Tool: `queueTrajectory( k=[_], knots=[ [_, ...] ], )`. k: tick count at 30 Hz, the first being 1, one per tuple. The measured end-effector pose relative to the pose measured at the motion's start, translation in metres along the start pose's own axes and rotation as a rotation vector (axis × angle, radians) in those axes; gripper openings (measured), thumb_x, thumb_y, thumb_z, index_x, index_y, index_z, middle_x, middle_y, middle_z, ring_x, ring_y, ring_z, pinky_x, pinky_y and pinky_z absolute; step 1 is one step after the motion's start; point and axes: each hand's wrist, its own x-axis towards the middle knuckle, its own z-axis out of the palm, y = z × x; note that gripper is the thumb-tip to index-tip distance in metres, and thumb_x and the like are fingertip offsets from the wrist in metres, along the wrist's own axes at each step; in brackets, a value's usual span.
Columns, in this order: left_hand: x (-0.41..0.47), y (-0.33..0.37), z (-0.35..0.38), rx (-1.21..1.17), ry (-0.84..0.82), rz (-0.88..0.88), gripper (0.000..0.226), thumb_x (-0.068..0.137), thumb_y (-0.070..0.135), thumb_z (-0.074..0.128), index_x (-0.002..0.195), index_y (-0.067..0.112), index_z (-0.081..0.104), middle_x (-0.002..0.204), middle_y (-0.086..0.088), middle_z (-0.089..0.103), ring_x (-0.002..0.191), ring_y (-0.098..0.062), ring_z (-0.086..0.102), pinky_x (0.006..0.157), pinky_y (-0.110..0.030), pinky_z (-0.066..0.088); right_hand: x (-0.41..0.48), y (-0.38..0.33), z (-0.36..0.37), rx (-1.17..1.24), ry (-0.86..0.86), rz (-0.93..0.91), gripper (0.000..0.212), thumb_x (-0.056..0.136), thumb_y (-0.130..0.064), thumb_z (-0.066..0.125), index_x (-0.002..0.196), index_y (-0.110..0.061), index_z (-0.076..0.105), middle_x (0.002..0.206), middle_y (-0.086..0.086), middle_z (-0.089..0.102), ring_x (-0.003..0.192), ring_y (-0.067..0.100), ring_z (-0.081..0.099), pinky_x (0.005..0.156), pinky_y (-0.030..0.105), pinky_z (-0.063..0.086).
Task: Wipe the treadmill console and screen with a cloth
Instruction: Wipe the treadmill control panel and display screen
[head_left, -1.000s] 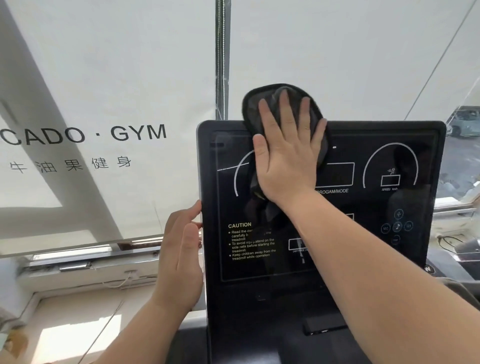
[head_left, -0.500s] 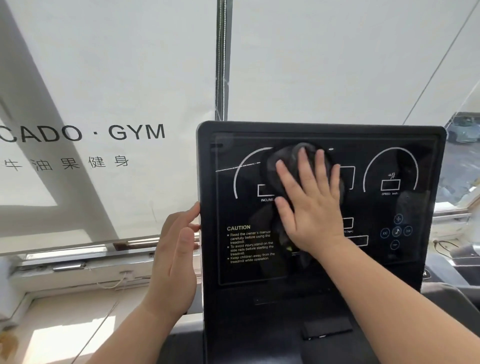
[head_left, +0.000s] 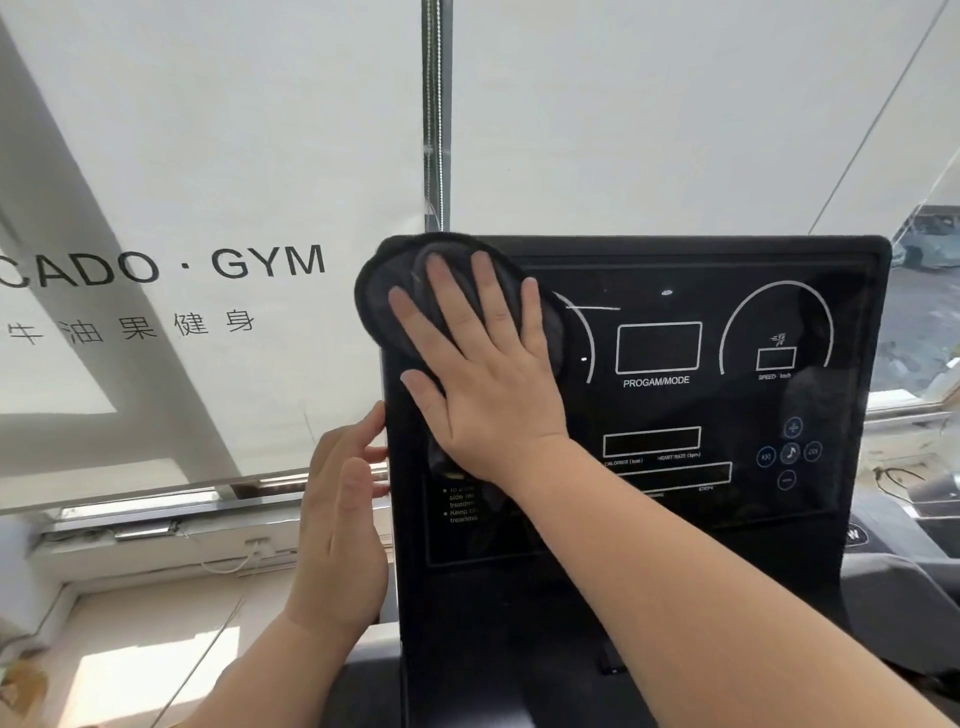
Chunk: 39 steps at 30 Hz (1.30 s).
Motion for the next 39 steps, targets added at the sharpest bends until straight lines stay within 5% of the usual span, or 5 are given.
queueTrajectory(
  k=[4,12,22,29,39],
  knots=[
    [-0.001,-0.001,0.0,0.055,0.004,0.035,0.079,0.095,0.077,0.02,0.143,0.026,0.056,0.121,0.012,0.06,0.113,-0.019,0.06,0.088,-0.034,0.053,-0.032,0.05,0.002,-0.029,0.014,0.047,0.061,0.104,-0.05,0.036,0.161,-0.035,0.023,0.172,0.004,0.014,0.159,0.033,0.004,0.126,0.061,0.003],
    [-0.001,0.002,0.0,0.048,0.005,0.025,0.072,0.098,0.074,0.021,0.142,0.029,0.056,0.122,0.023,0.059,0.124,-0.02,0.056,0.1,-0.059,0.048,-0.012,0.069,-0.01,0.137,0.144,0.726,0.067,0.104,-0.053,0.022,0.165,-0.029,0.009,0.173,0.009,-0.003,0.157,0.039,-0.009,0.122,0.067,-0.003],
    [-0.002,0.0,-0.001,0.034,0.027,0.014,0.064,0.101,0.062,0.021,0.142,0.027,0.056,0.121,0.016,0.06,0.114,-0.015,0.061,0.088,-0.047,0.055,0.001,0.024,-0.002,-0.008,0.036,-0.025,0.06,0.104,-0.05,0.04,0.161,-0.033,0.027,0.171,0.001,0.018,0.159,0.03,0.008,0.126,0.06,0.005],
    [-0.005,0.002,0.001,0.018,0.006,-0.003,0.075,0.096,0.075,0.022,0.142,0.027,0.056,0.124,0.02,0.059,0.125,-0.016,0.056,0.101,-0.057,0.048,0.0,0.076,-0.012,0.166,0.19,0.796,0.062,0.105,-0.05,0.024,0.164,-0.032,0.014,0.173,0.005,0.002,0.159,0.034,-0.005,0.123,0.064,-0.001],
    [-0.006,-0.007,0.001,-0.044,0.006,-0.015,0.067,0.103,0.063,0.02,0.145,0.023,0.054,0.131,0.009,0.059,0.124,-0.016,0.057,0.091,-0.039,0.052,0.013,0.025,-0.006,-0.013,0.043,0.039,0.061,0.105,-0.048,0.035,0.162,-0.032,0.023,0.172,0.0,0.015,0.159,0.03,0.005,0.126,0.059,0.003]
  ],
)
